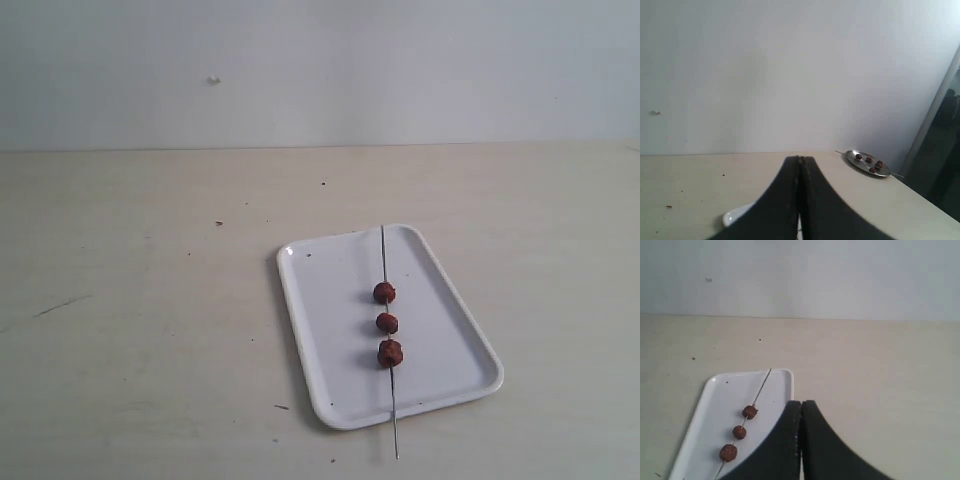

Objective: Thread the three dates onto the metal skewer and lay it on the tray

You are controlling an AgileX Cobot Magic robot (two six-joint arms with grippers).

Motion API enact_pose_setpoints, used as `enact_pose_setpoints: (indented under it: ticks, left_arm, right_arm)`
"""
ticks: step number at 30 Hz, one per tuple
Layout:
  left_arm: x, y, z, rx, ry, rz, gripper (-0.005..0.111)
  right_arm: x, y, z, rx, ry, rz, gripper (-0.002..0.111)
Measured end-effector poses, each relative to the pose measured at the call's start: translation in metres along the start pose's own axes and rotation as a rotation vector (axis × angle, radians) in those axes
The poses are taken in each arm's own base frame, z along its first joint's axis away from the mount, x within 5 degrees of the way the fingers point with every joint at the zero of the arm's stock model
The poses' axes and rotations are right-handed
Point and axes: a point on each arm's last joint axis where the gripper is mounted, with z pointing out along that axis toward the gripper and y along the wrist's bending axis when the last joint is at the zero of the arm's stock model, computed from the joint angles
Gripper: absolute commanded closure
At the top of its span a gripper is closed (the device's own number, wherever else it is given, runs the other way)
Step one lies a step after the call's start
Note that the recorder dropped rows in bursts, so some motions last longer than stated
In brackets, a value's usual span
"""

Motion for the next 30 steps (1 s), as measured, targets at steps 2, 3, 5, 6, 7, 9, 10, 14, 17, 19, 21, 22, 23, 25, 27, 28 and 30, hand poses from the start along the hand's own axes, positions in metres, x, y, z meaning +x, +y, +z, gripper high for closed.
enact_pose_setpoints:
  ticks: [2,3,5,6,7,9,10,14,17,19,21,22,23,25,27,28,30]
  left_arm:
    - [0.0,0.0,0.0,0.0,0.0,0.0,0.107]
    - [0.0,0.0,0.0,0.0,0.0,0.0,0.107]
    - [0.0,0.0,0.0,0.0,0.0,0.0,0.107]
    - [0.0,0.0,0.0,0.0,0.0,0.0,0.107]
    - [0.0,0.0,0.0,0.0,0.0,0.0,0.107]
    - [0.0,0.0,0.0,0.0,0.0,0.0,0.107]
    - [0.0,0.0,0.0,0.0,0.0,0.0,0.107]
    - [0.0,0.0,0.0,0.0,0.0,0.0,0.107]
    - [0.0,0.0,0.0,0.0,0.0,0.0,0.107]
    - [0.0,0.0,0.0,0.0,0.0,0.0,0.107]
    - [0.0,0.0,0.0,0.0,0.0,0.0,0.107]
    - [0.0,0.0,0.0,0.0,0.0,0.0,0.107]
    - [0.0,0.0,0.0,0.0,0.0,0.0,0.107]
    - [0.0,0.0,0.0,0.0,0.0,0.0,0.107]
    - [0.0,0.0,0.0,0.0,0.0,0.0,0.107]
    - [0.0,0.0,0.0,0.0,0.0,0.0,0.107]
    - [0.0,0.0,0.0,0.0,0.0,0.0,0.107]
  right_arm:
    - [-0.001,-0.003,-0.007,0.022,-0.037,-0.065,0.108]
    - [-0.001,-0.005,-0.013,0.048,-0.07,-0.073,0.108]
    - [-0.001,-0.007,-0.02,0.075,-0.105,-0.068,0.108]
    - [0.0,-0.008,-0.024,0.085,-0.124,-0.064,0.108]
    - [0.0,-0.009,-0.027,0.1,-0.138,-0.06,0.108]
    - [0.0,-0.01,-0.033,0.13,-0.171,-0.05,0.108]
    - [0.001,-0.01,-0.036,0.141,-0.182,-0.047,0.108]
    - [0.009,-0.013,-0.036,0.177,-0.257,-0.041,0.108]
    - [0.027,-0.015,-0.02,0.161,-0.335,-0.051,0.108]
    - [0.041,-0.016,-0.009,0.143,-0.38,-0.048,0.108]
    - [0.054,-0.017,-0.002,0.132,-0.396,-0.031,0.108]
    - [0.06,-0.018,0.0,0.132,-0.399,-0.019,0.108]
    - [0.065,-0.019,0.003,0.134,-0.398,-0.001,0.108]
    - [0.074,-0.02,0.007,0.141,-0.397,0.025,0.108]
    - [0.086,-0.022,0.011,0.146,-0.379,0.043,0.108]
    - [0.092,-0.023,0.013,0.149,-0.369,0.052,0.108]
    - [0.101,-0.024,0.016,0.148,-0.359,0.065,0.108]
